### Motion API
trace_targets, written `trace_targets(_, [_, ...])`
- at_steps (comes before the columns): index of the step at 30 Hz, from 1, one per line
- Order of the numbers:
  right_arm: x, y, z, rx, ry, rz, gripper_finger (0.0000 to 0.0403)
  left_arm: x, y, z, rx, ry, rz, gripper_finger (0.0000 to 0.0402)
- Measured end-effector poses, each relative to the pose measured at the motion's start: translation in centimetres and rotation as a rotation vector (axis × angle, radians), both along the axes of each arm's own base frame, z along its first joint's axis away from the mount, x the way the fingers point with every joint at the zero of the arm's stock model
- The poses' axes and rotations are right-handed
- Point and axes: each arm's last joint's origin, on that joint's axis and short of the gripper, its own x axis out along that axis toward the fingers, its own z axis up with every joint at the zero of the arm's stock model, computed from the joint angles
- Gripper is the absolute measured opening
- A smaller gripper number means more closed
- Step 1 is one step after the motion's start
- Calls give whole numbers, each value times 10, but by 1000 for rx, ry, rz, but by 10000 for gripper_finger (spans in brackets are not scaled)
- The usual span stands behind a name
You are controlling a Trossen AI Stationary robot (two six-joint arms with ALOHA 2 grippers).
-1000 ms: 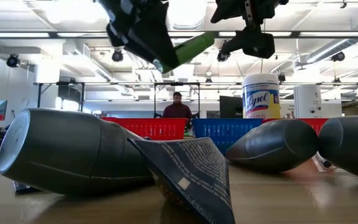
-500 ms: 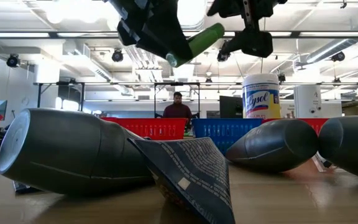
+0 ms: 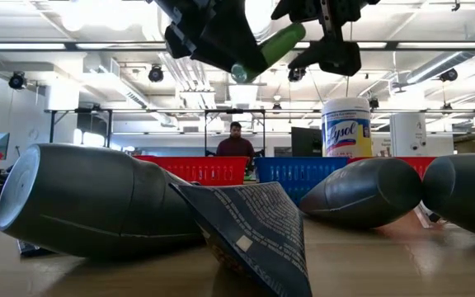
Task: Pick & Place Travel size toiletries
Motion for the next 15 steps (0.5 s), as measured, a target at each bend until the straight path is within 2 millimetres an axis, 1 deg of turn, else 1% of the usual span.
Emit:
trace_targets(10, [0,-1,0,15,4,-21,257,0,1,0,6,0,-3,158])
trace_targets(15, [0,-2,-1,19,9,-26,226,0,1,0,6,1,-3,159])
